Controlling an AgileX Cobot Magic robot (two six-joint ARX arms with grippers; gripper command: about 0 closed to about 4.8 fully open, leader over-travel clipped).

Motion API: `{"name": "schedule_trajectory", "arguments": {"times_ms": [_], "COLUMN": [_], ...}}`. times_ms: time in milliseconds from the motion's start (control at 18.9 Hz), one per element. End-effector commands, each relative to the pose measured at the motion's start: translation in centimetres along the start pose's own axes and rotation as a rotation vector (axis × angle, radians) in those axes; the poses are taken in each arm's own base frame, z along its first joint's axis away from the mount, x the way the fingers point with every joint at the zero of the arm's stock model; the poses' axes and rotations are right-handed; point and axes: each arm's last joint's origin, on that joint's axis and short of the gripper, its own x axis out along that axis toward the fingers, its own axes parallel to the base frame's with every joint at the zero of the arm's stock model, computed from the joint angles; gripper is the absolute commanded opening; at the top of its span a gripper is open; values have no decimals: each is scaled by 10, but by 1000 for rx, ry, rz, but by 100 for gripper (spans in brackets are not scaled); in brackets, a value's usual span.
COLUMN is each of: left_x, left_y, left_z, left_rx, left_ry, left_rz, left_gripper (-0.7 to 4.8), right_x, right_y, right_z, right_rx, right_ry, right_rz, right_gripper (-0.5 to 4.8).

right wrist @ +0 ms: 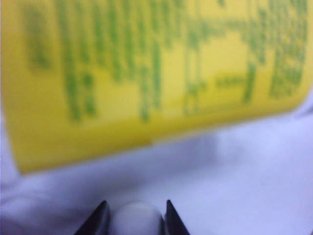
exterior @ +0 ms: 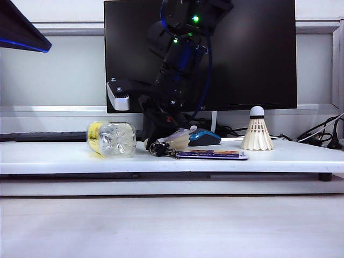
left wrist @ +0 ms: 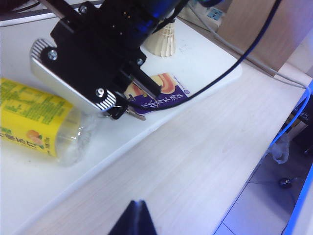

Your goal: Stack the badminton balls on the table vertically.

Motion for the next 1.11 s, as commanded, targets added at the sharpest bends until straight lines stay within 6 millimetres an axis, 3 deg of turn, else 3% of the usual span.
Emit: {"name": "schedule_trajectory", "arguments": {"times_ms": [53, 794, 1112], "left_x": [-1, -1, -1], "left_y": [-1, -1, -1], "left_z": [2, 2, 2], "left_rx": [15, 19, 20], "left_ry": [-9, -11, -11], "left_rz": [-3, -3, -3], "left_gripper": [-6, -6, -6], "right_x": [-2, -11, -34], "right_y": [-3, -22, -43], "right_z": [1, 6, 14], "right_rx": [-3, 129, 297], "right_ry": [-5, -57, -128], "right_rz": [-20, -181, -261], "right_gripper": [129, 116, 117]}}
